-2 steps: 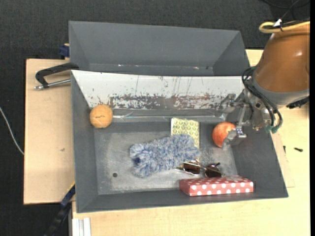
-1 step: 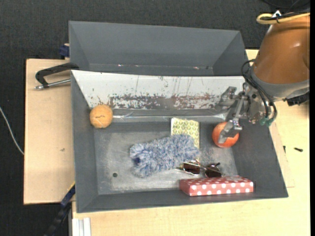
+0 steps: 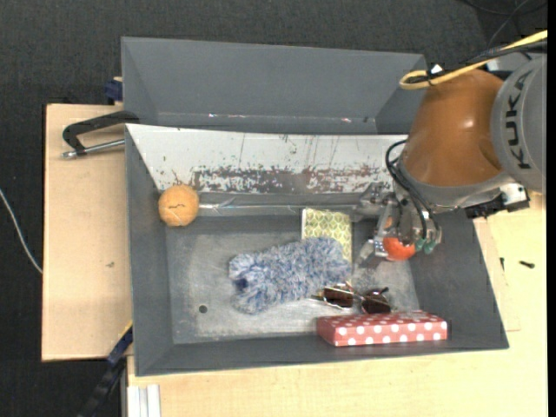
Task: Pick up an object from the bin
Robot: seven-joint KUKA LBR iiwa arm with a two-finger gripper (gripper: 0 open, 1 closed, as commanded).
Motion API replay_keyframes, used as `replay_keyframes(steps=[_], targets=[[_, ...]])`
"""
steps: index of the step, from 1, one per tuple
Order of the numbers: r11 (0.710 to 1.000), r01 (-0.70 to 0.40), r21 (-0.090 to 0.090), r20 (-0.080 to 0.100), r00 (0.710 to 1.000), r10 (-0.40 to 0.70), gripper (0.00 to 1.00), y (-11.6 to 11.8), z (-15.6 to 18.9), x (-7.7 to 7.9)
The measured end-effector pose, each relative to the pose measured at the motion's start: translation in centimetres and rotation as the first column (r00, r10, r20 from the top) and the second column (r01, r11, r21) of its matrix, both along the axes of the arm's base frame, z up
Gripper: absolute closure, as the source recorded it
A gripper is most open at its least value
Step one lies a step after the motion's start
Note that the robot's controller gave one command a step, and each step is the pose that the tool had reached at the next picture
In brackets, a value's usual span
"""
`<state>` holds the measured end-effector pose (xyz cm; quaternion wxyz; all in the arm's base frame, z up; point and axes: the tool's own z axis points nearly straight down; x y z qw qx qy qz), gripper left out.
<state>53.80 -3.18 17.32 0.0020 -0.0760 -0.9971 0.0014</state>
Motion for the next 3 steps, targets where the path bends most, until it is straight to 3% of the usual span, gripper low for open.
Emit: replay_keyframes(steps=[1,2,3], targets=[[0.997,-0.073,0.007,0.004,0.997,0.073,0.0,6.3,-2.1,0.7],[0.989,-0.149,0.003,0.009,0.989,0.149,0.0,4.6,-1.5,1.3],[0.997,-0.076,0.003,0.014,0.997,0.076,0.0,3.1,-4.8,2.5]])
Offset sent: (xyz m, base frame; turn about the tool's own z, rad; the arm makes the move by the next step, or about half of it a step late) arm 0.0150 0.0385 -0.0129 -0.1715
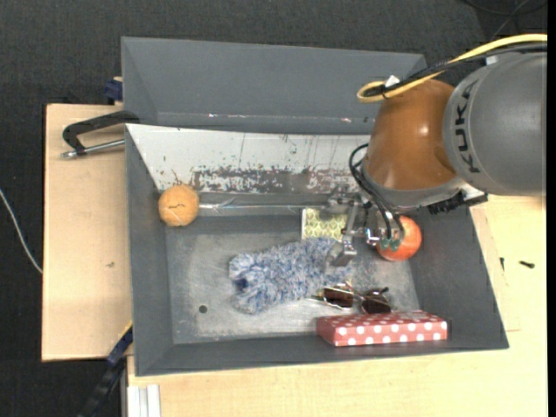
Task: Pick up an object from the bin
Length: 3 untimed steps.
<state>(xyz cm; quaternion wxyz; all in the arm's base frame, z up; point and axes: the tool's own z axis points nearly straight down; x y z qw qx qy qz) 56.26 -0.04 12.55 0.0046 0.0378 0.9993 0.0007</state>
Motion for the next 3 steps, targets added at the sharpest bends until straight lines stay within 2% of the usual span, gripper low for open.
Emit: replay_keyframes(steps=[1,2,3], targets=[[0.987,0.158,-0.001,-0.015,0.987,-0.158,0.0,0.5,-4.5,0.0],[0.993,0.116,0.0,-0.01,0.993,-0.116,1.0,0.5,-4.6,1.5],[0.993,0.116,0.0,-0.009,0.993,-0.116,1.0,0.5,-4.6,1.5]])
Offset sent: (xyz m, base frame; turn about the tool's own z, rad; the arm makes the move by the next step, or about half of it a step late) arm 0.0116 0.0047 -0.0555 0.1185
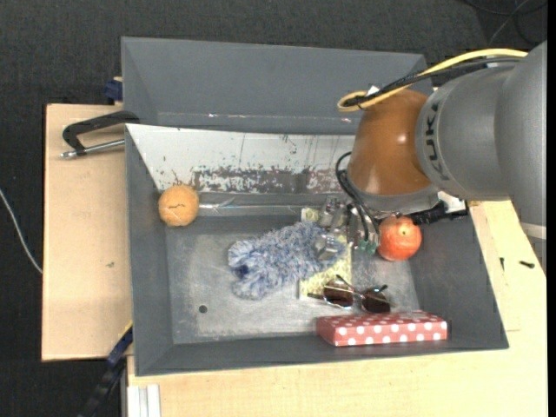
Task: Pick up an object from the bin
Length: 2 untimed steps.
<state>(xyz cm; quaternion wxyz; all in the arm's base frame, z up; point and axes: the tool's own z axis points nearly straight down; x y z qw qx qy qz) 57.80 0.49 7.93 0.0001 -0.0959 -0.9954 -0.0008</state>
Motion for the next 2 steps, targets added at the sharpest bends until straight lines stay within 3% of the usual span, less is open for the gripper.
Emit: replay_keyframes(steps=[1,2], targets=[[0.997,0.073,-0.001,0.004,0.997,-0.073,1.0,-0.11,11.72,-0.85],[0.997,0.073,-0.001,0.004,0.997,-0.073,1.0,-0.11,11.72,-0.86]])
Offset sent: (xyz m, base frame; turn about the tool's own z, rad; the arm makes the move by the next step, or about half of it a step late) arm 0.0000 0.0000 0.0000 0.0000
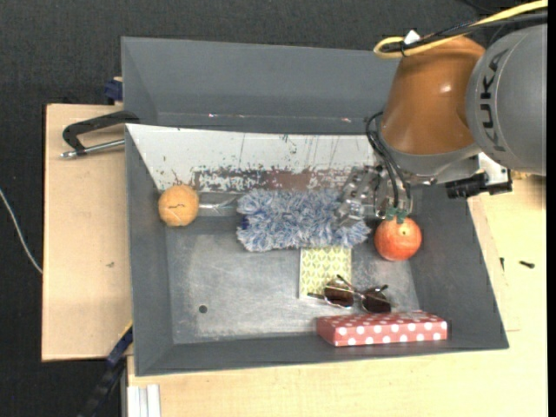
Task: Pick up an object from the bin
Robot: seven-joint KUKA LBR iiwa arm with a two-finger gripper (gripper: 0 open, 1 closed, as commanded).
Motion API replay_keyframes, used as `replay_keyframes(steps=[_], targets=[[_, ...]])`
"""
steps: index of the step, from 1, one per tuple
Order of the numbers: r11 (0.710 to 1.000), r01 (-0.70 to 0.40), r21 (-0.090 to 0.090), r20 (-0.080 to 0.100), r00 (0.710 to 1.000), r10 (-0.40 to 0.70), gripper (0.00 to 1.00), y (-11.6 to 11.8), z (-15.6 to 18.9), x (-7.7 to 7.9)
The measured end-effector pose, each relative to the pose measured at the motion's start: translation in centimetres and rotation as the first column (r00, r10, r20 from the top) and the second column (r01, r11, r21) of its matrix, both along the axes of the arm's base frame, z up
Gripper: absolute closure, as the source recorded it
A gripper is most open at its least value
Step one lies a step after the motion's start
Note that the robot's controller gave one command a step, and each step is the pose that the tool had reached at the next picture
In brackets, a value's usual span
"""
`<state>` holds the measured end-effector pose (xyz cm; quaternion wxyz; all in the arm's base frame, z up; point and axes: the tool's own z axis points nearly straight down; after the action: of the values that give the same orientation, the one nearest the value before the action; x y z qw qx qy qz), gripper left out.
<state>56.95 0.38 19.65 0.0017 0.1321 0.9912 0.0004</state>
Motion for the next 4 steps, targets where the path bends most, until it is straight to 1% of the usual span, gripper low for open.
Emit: replay_keyframes(steps=[1,2,3,4], targets=[[1.0,0.001,0.0,0.0,1.0,-0.001,1.0,0.0,0.0,0.0],[0.997,-0.075,-0.001,0.007,0.997,0.075,1.0,-0.7,-3.6,-0.7],[0.998,0.055,0.0,-0.003,0.998,-0.055,0.0,2.8,6.4,-4.3],[0.994,0.11,0.002,0.006,0.994,-0.11,0.0,4.0,9.8,-5.1]])
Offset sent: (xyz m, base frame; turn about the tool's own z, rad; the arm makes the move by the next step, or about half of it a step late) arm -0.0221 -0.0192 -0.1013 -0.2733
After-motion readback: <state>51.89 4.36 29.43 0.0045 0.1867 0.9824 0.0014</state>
